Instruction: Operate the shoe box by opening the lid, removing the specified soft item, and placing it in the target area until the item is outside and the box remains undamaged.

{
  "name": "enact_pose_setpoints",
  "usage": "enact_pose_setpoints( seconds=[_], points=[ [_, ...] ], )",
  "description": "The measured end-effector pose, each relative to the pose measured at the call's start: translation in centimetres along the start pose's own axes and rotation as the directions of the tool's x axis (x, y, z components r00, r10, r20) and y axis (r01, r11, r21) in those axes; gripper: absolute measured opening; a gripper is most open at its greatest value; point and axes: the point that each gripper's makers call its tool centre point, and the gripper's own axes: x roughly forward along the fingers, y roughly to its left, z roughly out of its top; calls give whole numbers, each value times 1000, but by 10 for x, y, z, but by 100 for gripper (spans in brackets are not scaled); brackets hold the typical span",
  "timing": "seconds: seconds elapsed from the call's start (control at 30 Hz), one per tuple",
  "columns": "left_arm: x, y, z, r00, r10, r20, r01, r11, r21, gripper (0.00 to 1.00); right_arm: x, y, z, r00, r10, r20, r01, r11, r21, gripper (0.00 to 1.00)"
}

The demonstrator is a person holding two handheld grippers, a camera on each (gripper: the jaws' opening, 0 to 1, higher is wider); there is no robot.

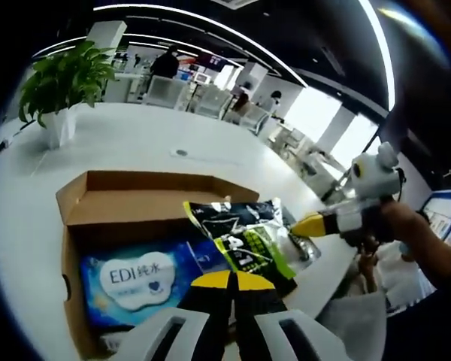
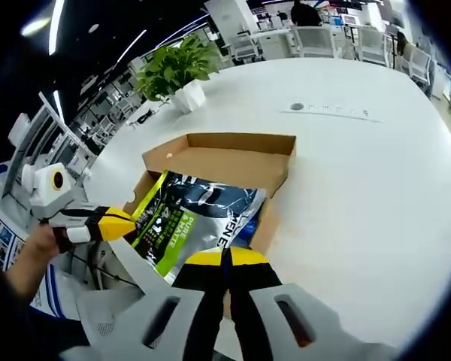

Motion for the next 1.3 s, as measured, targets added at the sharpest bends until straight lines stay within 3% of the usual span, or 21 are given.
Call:
enact_pose_setpoints(
  seconds=[0.77, 1.3],
  points=[
    [46, -46, -2, 999, -34, -17, 34, 999, 28, 0, -26, -59, -6, 999, -40, -14, 40, 999, 2, 0],
    [89, -71, -2, 994, -82, -78, 88, 994, 72, 0, -41, -101, -14, 995, -96, -13, 96, 995, 35, 0]
  ],
)
